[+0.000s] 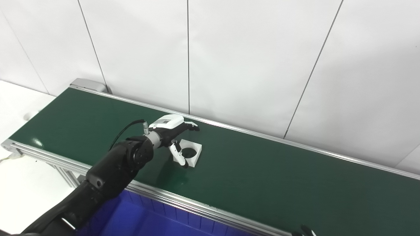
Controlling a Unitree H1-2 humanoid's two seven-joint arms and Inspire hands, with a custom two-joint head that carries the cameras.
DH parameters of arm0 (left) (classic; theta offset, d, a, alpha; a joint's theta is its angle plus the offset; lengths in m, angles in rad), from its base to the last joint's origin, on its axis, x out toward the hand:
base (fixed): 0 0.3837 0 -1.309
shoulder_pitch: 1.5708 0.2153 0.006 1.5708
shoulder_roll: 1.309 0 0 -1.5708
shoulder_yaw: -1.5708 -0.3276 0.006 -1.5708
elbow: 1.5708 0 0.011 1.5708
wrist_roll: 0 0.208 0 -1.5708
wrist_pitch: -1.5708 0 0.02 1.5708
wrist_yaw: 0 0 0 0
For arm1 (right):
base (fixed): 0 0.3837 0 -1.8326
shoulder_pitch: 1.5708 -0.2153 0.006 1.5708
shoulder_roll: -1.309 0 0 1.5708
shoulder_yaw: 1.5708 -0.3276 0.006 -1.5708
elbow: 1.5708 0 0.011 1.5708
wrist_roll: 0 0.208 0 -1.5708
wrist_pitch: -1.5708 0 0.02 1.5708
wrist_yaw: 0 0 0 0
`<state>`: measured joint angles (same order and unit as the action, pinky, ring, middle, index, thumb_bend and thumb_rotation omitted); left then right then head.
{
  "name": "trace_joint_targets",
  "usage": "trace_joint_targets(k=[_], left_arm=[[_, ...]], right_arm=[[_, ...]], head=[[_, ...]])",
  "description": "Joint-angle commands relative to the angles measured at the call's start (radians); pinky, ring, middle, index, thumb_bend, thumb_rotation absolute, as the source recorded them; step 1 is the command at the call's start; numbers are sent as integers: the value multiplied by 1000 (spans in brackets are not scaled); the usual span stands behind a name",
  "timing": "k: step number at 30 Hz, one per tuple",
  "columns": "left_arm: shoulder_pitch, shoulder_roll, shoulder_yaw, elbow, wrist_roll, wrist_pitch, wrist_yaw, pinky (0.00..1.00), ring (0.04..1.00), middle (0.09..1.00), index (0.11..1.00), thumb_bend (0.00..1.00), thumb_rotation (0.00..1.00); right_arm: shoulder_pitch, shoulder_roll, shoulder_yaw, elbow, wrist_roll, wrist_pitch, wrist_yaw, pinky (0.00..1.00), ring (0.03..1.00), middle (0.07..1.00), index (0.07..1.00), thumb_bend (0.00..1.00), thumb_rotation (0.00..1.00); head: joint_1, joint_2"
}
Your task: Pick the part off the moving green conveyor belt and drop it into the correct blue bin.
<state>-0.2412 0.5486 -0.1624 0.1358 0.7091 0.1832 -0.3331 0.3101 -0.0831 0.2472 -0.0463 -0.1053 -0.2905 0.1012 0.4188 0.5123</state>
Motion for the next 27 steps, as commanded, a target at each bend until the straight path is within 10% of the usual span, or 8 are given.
trace_joint_targets(k=[1, 15, 21, 23, 27], left_arm=[[-28, 23, -11, -2, 18, -25, 42, 805, 841, 844, 850, 920, 132], [-14, -25, -149, 116, 95, -26, 149, 734, 795, 814, 831, 941, 131], [-23, -53, -192, 225, 121, -61, 286, 708, 778, 803, 736, 805, 79], [-26, -52, -200, 254, 117, -94, 335, 647, 679, 623, 520, 575, 27], [-27, -45, -202, 237, 101, -97, 331, 576, 522, 483, 503, 520, 1]], right_arm=[[3, 4, -2, -40, 10, -56, 2, 673, 769, 823, 899, 532, 851], [2, 7, -2, -37, 9, -66, 2, 666, 763, 819, 901, 524, 845], [1, 9, -1, -35, 5, -67, 0, 663, 761, 817, 900, 528, 849], [1, 10, -1, -35, 4, -68, 0, 661, 761, 817, 897, 537, 849], [-1, 9, -1, -29, 8, -75, 1, 663, 762, 819, 897, 523, 841]], head=[[0, 2], [-7, 1], [-12, 1], [-11, 1], [-11, 1]])
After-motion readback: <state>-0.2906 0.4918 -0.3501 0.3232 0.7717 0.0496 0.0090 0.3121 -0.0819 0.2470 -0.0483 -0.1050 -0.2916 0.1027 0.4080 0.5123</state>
